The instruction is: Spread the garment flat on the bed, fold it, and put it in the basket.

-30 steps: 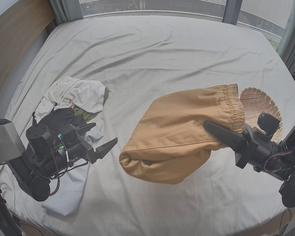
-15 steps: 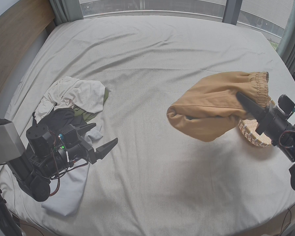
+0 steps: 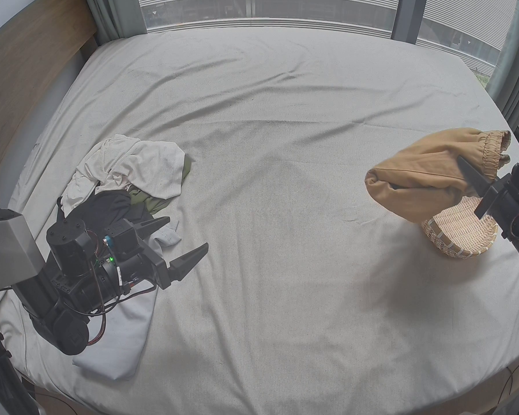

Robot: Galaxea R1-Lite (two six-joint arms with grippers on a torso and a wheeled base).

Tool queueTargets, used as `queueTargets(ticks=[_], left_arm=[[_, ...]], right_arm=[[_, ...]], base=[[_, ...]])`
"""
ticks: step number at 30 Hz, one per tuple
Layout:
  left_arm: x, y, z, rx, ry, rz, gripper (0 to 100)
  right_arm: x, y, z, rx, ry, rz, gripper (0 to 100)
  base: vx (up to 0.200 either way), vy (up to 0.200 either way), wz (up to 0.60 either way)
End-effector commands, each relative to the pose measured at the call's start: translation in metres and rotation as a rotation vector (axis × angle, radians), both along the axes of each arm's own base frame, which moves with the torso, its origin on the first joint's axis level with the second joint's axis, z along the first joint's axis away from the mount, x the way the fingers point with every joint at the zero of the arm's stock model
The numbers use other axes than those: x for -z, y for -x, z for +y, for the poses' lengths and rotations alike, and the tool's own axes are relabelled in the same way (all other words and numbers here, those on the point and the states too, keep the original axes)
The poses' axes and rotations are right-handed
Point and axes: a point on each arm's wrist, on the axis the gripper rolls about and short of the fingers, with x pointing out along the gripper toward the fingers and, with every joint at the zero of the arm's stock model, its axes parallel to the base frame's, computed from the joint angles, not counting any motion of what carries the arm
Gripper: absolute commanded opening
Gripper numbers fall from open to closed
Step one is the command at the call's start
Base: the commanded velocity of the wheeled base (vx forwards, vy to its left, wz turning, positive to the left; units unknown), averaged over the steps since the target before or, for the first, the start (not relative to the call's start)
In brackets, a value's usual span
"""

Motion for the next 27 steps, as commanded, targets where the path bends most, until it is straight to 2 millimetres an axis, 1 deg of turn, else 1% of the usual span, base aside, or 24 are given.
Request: queueTargets(ticks=[1,5,7,12,13,14,17,18,21,25,27], left_arm=[[0.001,0.0,0.0,0.001,-0.001,0.002,100],[0.001,0.0,-0.001,0.002,-0.001,0.002,100],[0.001,0.0,-0.001,0.002,-0.001,0.002,100],[0.001,0.0,-0.001,0.002,-0.001,0.002,100],[0.0,0.0,-0.001,0.002,-0.001,0.002,100],[0.0,0.0,-0.001,0.002,-0.001,0.002,100],[0.0,0.001,-0.001,0.004,-0.001,0.002,100],[0.0,0.001,-0.001,0.004,-0.001,0.002,100],[0.001,0.001,-0.001,0.005,-0.001,0.004,100],[0.001,0.001,-0.001,0.005,-0.002,0.007,100],[0.002,0.002,-0.001,0.007,-0.002,0.01,100]], right_arm=[[0.003,-0.003,-0.028,0.125,0.056,0.03,0],[0.006,-0.007,-0.034,0.146,0.058,0.037,0],[0.008,-0.011,-0.041,0.167,0.059,0.04,0],[0.015,-0.015,-0.044,0.153,0.057,0.067,0],[0.02,-0.018,-0.049,0.157,0.056,0.083,0],[0.02,-0.018,-0.049,0.157,0.056,0.084,0],[0.026,-0.025,-0.06,0.184,0.06,0.063,0],[0.027,-0.028,-0.062,0.187,0.062,0.058,100],[0.03,-0.028,-0.066,0.202,0.066,0.06,100],[0.031,-0.026,-0.063,0.185,0.065,0.075,100],[0.022,-0.018,-0.059,0.18,0.072,0.047,100]], base=[[0.0,0.0,0.0],[0.0,0.0,0.0],[0.0,0.0,0.0],[0.0,0.0,0.0],[0.0,0.0,0.0],[0.0,0.0,0.0],[0.0,0.0,0.0],[0.0,0.0,0.0],[0.0,0.0,0.0],[0.0,0.0,0.0],[0.0,0.0,0.0]])
